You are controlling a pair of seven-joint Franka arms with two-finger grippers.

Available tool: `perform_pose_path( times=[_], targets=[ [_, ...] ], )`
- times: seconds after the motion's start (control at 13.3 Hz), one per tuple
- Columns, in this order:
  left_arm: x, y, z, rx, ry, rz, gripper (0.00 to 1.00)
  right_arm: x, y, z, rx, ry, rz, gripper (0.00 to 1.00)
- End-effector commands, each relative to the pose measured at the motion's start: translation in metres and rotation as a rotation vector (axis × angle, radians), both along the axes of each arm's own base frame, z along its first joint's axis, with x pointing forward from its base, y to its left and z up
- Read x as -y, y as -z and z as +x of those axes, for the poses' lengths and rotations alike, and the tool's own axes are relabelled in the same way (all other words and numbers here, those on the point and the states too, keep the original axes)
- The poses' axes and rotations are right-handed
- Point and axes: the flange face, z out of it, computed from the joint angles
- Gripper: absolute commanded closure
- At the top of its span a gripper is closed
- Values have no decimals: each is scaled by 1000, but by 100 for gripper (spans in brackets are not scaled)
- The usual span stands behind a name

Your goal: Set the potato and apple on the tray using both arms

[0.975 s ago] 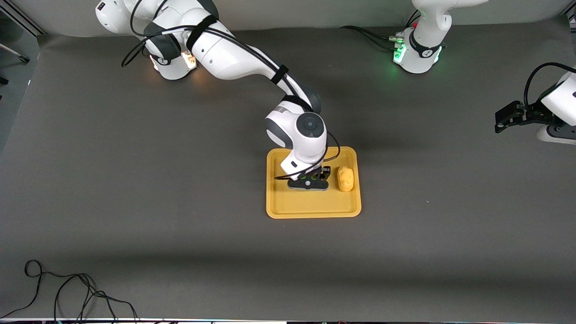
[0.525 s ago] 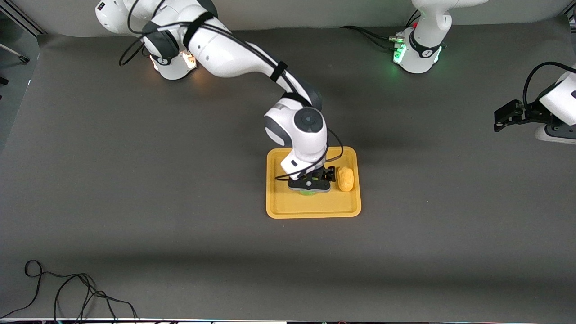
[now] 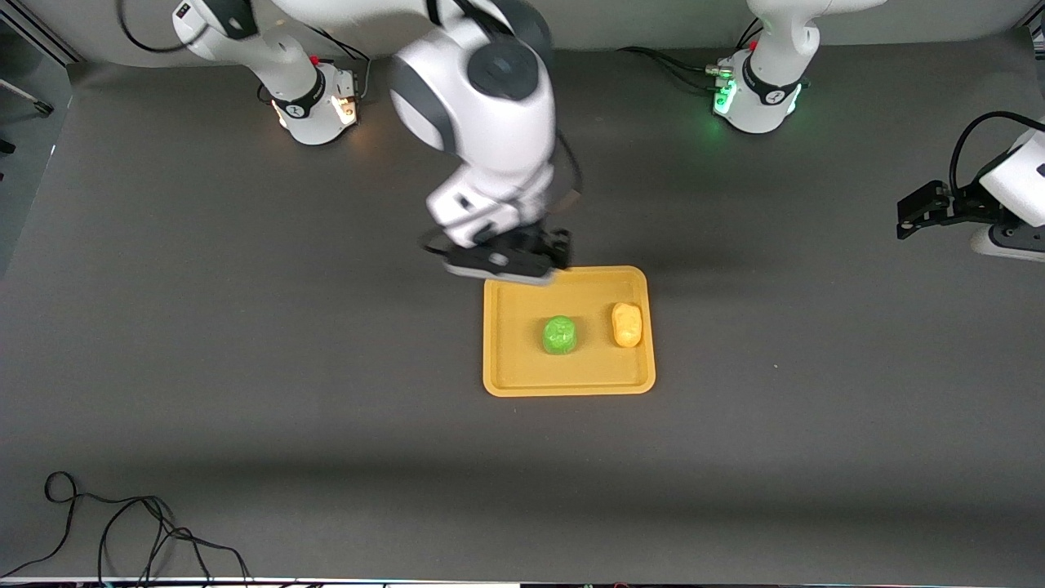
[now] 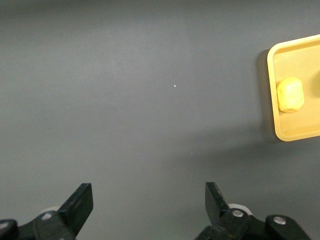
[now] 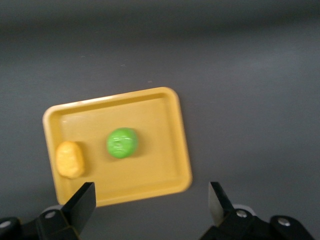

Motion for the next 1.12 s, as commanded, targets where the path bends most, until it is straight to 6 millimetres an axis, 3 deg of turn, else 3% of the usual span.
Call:
perform_pose_path(
  times=[0.0,0.22,0.53,0.67,0.9,1.05],
  targets=[
    [2,-7,-3,-5,14,4,0,113,-42,8,-64,-48,-24,0],
    [8,-7,-2,-3,12,0,0,234,-72,12,-91,-95,-10,0],
    [13,-8,0,3,15,-2,0,361,-88,14,-117,-126,33,0],
    [13,-6,1,-1,16,-2,0,411,-91,17,-122,-163,56,0],
    [13,-7,0,-3,15,-2,0,465,-93,19,-121,-135,54,0],
    [16,-7,0,-3,10,-3,0,490,-91,19,-124,-118,55,0]
  ],
)
